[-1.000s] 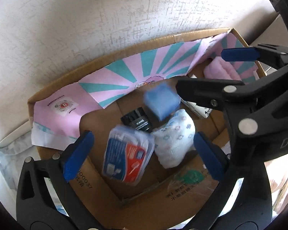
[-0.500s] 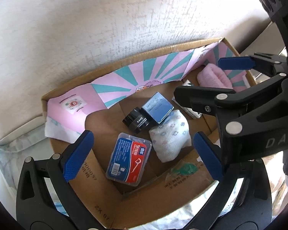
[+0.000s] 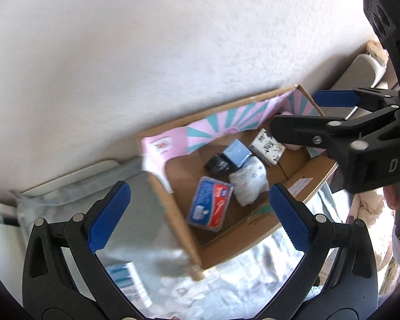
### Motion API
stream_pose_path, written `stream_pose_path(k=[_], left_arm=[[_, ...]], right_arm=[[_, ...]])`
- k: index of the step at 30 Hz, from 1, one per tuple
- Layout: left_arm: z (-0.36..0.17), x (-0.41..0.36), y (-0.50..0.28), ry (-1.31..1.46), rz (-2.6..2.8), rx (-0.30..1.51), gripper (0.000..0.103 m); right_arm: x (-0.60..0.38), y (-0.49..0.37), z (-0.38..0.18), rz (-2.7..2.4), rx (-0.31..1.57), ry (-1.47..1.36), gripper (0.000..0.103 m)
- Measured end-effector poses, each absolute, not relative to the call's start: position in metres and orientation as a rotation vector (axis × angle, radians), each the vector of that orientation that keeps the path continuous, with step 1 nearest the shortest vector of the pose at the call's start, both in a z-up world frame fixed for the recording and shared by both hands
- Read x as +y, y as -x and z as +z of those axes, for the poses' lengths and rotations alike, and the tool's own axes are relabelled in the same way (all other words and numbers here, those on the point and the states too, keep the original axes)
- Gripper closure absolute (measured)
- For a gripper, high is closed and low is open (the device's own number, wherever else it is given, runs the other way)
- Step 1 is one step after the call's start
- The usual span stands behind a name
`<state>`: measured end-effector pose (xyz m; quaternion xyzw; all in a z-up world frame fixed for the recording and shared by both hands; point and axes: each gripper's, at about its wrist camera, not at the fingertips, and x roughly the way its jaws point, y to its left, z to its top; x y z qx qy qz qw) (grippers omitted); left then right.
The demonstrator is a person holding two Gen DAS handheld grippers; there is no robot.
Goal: Organize objects
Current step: 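Move both tools back toward the milk carton and tape roll on the bed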
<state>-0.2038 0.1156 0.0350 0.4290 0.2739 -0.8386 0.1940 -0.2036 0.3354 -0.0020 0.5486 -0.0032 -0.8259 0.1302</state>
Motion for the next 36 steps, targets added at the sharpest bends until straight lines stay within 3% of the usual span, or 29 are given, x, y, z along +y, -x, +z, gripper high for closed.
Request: stream_pose_path(k=[11,20,36], left_arm=[[0.033,0.108,0.122,-1.059,-2.303,0.773,0.000],[0.031,0.126,0.047,-0.926,-2.235,0.670,0.000],[-0.013,0.151,-0.009,-0.902,-2.248,0.804,0.000]], right_arm=[[0.274,0.150,0.037,-2.441,0.031,-1.442,0.000],[0.242,0.096,0.040,-2.518,0.008,-1.356,0.000],[0.224,0.027,0.015,-2.612,0.004,-1.312,0.000]])
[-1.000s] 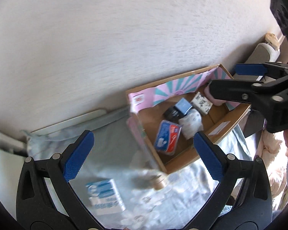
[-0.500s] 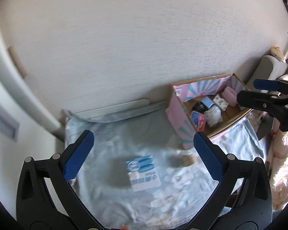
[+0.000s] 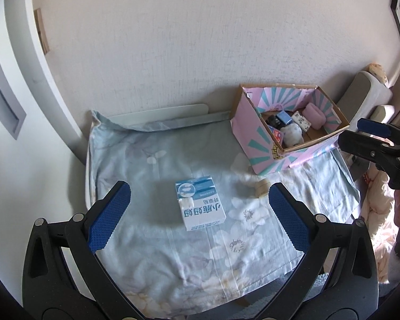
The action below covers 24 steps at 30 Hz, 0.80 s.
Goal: Organize objects
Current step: 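Move both tools back toward the milk carton and tape roll on the bed, then grasp the white milk carton with the left tool while the right tool grasps the tape roll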
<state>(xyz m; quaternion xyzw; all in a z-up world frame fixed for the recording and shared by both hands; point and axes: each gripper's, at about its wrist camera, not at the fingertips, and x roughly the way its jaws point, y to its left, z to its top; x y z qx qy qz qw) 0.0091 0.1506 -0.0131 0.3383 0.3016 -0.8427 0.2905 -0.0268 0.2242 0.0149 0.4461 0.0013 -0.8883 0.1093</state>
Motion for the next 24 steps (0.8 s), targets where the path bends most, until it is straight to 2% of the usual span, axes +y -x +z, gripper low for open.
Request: stream_pose_path(k=[6,12,17,24], left_arm=[[-0.024,0.148,-0.007,-0.903,-2.261,0.857,0.000],[-0.046,0.145,0.004,-0.943,-2.252,0.895,0.000],[-0.076,0.139,0.020,-0.973,-2.235,0.905,0.006],[-0.115,0.133,0.042,-0.998,-2.225,0.932,0.012]], right_arm=[[0.225,0.017,0.011,-2.632,-0.035,-1.241,0.000],[0.221,0.015,-0.016,-2.626,-0.010,-1.287,0.000],[0.220,0.015,-0.052,-2.623,-0.023,-1.306,0.001],[0.218,0.024,-0.109,-2.597,0.001,-1.381,0.017]])
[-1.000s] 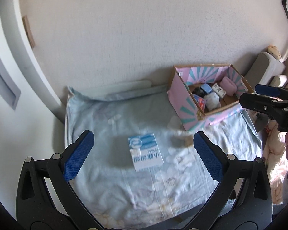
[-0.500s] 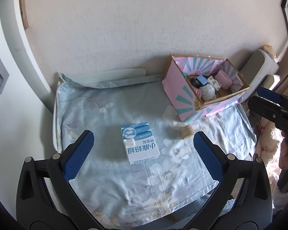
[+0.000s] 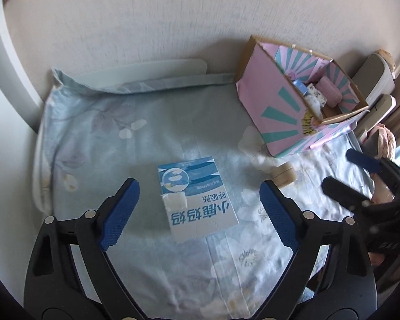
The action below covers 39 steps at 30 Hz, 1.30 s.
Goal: Organize objects
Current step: 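Grasp the white milk carton with the left tool while the right tool grasps the tape roll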
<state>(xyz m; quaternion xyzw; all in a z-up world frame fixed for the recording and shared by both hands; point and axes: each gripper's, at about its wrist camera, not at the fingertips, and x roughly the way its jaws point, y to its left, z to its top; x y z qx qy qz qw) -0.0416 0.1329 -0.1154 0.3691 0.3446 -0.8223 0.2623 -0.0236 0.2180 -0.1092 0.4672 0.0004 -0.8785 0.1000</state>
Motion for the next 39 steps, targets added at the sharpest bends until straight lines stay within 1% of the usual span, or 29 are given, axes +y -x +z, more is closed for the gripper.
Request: stream_pose_path(k=[1,5,7,10,12,13,17,20,25,26,30,39], left_arm=[[-0.119,0.133,0.044,-1.002,-2.225,0.937,0.012],[-0.137,0.134,0.056,-1.027,-2.212,0.940,0.015],[-0.143,0.134,0.059,-1.035,-2.200,0.948,0.016],[-0.152,0.134,0.063,-1.045,-2.189,0.955,0.016],[-0.156,0.133,0.065,-1.057,-2.184,0.957,0.020],[-0.158,0.133,0.066,-1.067,-2.182,0.957,0.024],[-0.164,0.131,0.068,-1.081,-2.180,0.960,0.028],[-0.167,0.129,0.068,-1.081,-2.186,0.967,0.028],[-0.169,0.128,0.069,-1.076,-2.187,0.966,0.030],[-0.169,0.128,0.069,-1.080,-2.187,0.962,0.030],[-0.169,0.127,0.069,-1.080,-2.191,0.963,0.030],[-0.168,0.126,0.064,-1.036,-2.183,1.015,0.031]], right_arm=[[0.218,0.025,-0.118,-2.591,0.004,-1.393,0.020],[0.216,0.028,-0.139,-2.581,0.020,-1.406,0.022],[0.213,0.031,-0.146,-2.571,0.037,-1.414,0.029],[0.209,0.034,-0.156,-2.561,0.063,-1.429,0.029],[0.208,0.037,-0.160,-2.555,0.059,-1.442,0.031],[0.208,0.038,-0.162,-2.552,0.055,-1.448,0.033],[0.206,0.043,-0.167,-2.549,0.065,-1.466,0.038],[0.204,0.046,-0.171,-2.544,0.078,-1.484,0.045],[0.198,0.046,-0.176,-2.527,0.110,-1.500,0.065],[0.197,0.045,-0.176,-2.529,0.123,-1.501,0.066],[0.192,0.046,-0.178,-2.531,0.149,-1.505,0.071],[0.189,0.044,-0.171,-2.540,0.170,-1.483,0.072]])
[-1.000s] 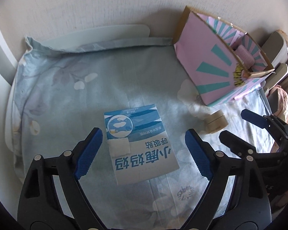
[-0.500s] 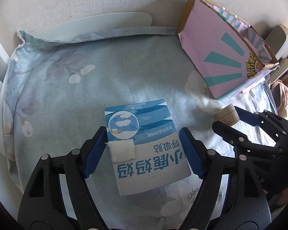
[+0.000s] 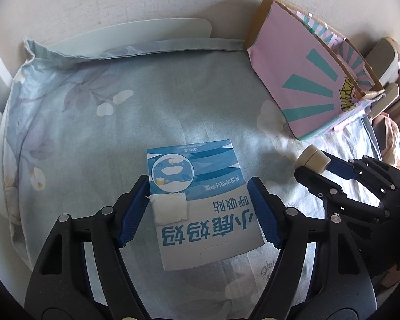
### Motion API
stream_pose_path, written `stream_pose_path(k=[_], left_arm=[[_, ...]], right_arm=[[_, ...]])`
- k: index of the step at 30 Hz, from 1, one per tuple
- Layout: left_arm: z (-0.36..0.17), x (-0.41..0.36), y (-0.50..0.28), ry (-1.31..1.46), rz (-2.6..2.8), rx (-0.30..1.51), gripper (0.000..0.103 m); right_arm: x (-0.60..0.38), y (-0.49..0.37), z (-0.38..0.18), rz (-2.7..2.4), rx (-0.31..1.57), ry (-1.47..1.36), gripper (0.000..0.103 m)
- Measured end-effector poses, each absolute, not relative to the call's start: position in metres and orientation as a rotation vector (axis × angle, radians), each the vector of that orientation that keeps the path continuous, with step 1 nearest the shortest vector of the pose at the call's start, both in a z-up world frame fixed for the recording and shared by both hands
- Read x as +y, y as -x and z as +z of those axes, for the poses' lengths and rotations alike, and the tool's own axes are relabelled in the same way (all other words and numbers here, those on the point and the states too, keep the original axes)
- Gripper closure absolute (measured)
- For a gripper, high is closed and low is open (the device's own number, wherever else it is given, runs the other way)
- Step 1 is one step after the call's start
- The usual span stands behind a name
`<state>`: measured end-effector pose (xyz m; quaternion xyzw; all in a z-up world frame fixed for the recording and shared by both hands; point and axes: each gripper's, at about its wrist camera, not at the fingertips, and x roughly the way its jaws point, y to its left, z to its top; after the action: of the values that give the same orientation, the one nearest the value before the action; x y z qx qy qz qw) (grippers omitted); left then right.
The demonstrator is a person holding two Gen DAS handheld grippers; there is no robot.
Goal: Organize objects
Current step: 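Grasp the white milk carton with the left tool while the right tool grasps the tape roll, then carry the milk carton and tape roll over the cardboard box with both tools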
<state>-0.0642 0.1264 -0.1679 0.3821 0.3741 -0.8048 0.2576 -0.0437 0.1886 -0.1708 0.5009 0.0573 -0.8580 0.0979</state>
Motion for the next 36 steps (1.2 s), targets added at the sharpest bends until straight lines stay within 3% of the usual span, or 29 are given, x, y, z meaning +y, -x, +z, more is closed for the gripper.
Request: stream_pose_path(k=[13,25,36], left_arm=[[-0.141,0.124,0.048,-0.932,-2.185,1.054,0.034],[-0.049,0.116,0.043,-0.785,-2.222,0.991,0.034],[0.019,0.115,0.099,-0.700,-2.288,0.953,0.034]], right_arm=[[0.185,0.040,-0.147,-2.524,0.189,-1.431,0.072],[0.190,0.045,-0.060,-2.543,0.174,-1.248,0.072],[0.254,0.069,-0.005,-2.613,0.120,-1.195,0.072]])
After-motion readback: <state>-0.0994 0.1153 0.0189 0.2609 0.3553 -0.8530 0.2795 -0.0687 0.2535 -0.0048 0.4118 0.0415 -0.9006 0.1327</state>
